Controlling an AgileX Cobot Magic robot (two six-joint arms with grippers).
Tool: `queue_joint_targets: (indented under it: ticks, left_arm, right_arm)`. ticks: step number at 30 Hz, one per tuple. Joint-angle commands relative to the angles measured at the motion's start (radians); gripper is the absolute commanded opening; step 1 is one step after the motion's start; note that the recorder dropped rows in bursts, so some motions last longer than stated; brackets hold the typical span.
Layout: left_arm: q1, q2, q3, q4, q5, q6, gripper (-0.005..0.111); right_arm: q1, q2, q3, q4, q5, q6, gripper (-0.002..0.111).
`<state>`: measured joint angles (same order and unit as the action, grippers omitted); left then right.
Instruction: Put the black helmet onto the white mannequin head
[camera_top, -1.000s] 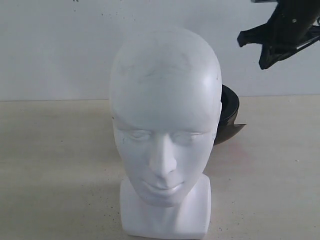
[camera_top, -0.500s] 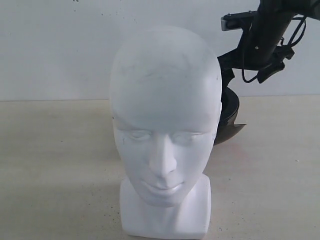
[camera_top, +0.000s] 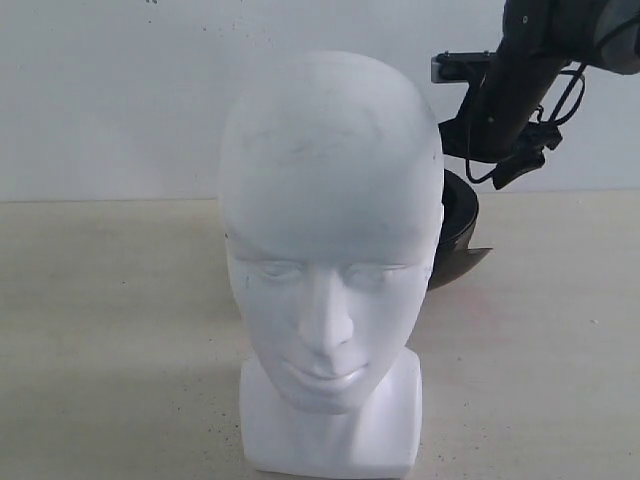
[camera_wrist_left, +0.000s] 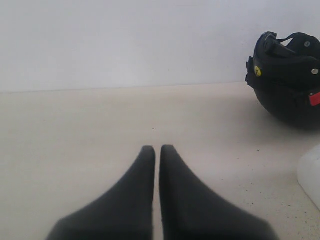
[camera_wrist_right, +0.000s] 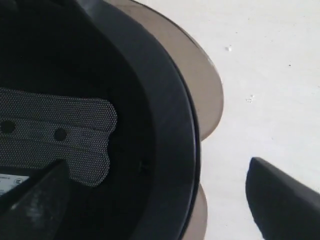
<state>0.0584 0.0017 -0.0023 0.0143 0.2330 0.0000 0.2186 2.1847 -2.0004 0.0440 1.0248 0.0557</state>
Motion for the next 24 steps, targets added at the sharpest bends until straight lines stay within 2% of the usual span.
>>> queue_joint_targets:
  ticks: [1,4,6,11,16,20,24]
  left_arm:
    - [-0.005,-0.002,0.002,0.002,0.001,0.008,0.004]
    - [-0.005,-0.002,0.002,0.002,0.001,0.008,0.004]
    - [-0.005,-0.002,0.002,0.002,0.001,0.008,0.004]
    - [-0.005,-0.002,0.002,0.002,0.001,0.008,0.004]
    - [-0.005,-0.002,0.002,0.002,0.001,0.008,0.004]
    - [-0.005,-0.002,0.002,0.002,0.001,0.008,0.004]
    - [-0.005,-0.002,0.002,0.002,0.001,0.008,0.004]
  right_arm:
    - [0.000,0.027,-0.005,0.001,-0.030,0.008,0.089]
    - [0.000,0.041,-0.005,0.001,-0.059,0.040,0.089]
    - [0.000,0.041,-0.005,0.001,-0.074,0.048,0.082]
    - [0.000,0.041,-0.005,-0.001,-0.072,0.066,0.044]
    - [0.000,0.041,-0.005,-0.001,-0.064,0.066,0.018]
    - [0.000,0.041,-0.005,-0.001,-0.049,0.066,0.011]
    - [0.000,0.041,-0.005,-0.005,-0.031,0.038,0.011]
